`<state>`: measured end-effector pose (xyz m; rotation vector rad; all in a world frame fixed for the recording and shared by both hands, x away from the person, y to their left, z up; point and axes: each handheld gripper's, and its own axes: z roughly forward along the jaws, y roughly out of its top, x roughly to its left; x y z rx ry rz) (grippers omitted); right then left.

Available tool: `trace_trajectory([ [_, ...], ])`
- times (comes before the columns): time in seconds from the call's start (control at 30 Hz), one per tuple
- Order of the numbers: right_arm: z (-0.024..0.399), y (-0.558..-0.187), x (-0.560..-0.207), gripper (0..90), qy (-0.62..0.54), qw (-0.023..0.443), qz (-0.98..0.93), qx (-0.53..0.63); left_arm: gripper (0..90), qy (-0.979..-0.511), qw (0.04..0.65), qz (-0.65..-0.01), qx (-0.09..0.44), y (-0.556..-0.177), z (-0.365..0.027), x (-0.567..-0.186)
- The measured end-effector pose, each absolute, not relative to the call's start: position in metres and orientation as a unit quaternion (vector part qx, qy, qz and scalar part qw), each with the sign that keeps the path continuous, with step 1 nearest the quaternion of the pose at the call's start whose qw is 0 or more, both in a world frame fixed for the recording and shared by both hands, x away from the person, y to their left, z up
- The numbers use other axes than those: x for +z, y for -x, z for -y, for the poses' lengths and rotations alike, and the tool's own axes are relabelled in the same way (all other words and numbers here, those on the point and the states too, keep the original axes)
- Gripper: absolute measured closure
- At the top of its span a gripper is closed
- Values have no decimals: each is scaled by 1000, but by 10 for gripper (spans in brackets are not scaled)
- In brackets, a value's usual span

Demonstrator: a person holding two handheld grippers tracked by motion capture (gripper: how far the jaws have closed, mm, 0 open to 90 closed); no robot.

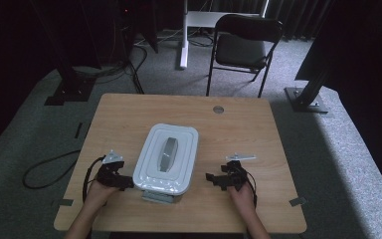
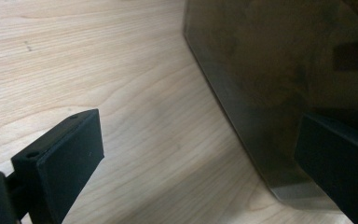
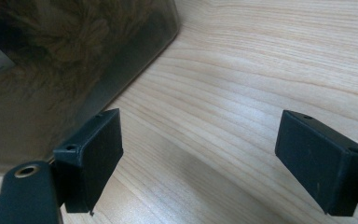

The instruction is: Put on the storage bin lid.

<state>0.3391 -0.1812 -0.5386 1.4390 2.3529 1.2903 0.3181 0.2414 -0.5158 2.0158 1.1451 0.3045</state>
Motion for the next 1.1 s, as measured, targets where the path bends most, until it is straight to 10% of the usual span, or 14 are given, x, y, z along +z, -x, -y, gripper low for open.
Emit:
trace_trajectory([
  [1.1,217,-336,-542,139,-497,123,-758,404,23,-757,415,-473,175,-312,-261,-531],
])
